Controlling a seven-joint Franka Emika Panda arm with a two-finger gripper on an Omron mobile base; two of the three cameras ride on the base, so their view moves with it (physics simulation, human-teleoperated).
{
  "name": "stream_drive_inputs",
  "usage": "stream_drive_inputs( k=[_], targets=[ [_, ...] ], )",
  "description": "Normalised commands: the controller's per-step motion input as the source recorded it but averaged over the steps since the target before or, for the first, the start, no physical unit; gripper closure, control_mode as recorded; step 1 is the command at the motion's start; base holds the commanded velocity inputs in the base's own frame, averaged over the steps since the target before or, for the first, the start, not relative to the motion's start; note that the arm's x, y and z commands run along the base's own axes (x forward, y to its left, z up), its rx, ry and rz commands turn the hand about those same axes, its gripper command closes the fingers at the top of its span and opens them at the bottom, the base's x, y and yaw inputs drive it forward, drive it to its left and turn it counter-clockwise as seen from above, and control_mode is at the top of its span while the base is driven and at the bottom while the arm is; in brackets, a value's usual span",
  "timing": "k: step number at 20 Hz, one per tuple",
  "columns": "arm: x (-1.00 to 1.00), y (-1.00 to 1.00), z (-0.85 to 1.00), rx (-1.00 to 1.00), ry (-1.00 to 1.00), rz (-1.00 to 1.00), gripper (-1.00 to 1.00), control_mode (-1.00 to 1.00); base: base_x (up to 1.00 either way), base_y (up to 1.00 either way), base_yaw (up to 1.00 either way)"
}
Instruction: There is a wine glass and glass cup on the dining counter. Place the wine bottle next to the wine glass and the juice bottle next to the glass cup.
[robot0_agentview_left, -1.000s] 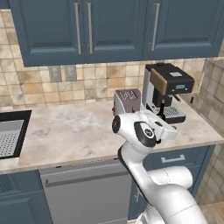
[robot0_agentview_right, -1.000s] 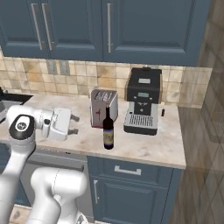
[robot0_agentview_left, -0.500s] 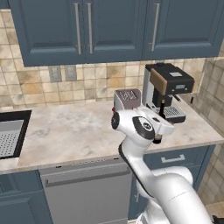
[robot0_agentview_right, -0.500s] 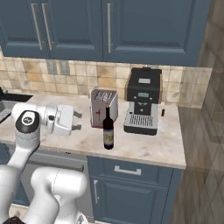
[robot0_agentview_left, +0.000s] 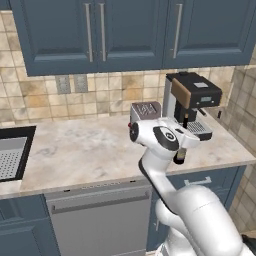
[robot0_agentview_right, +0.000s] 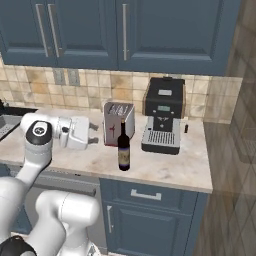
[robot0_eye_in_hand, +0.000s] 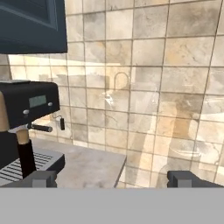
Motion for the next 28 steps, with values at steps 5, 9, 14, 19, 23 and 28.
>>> stream_drive_inputs(
  k=[5, 9, 14, 19, 23, 28],
  targets=[
    [0.22, -0.07, 0.01, 0.0, 0.0, 0.0, -1.0, -1.0, 0.0, 0.0, 0.0],
    [0.11, 0.0, 0.0, 0.0, 0.0, 0.0, -1.0, -1.0, 0.0, 0.0, 0.0],
    [0.1, 0.0, -0.03, 0.0, 0.0, 0.0, -1.0, -1.0, 0.0, 0.0, 0.0],
    [0.14, -0.05, -0.02, 0.0, 0.0, 0.0, -1.0, -1.0, 0.0, 0.0, 0.0],
    [0.13, -0.11, -0.04, 0.0, 0.0, 0.0, -1.0, -1.0, 0.0, 0.0, 0.0],
    [0.12, -0.04, -0.07, 0.0, 0.0, 0.0, -1.0, -1.0, 0.0, 0.0, 0.0]
  ],
)
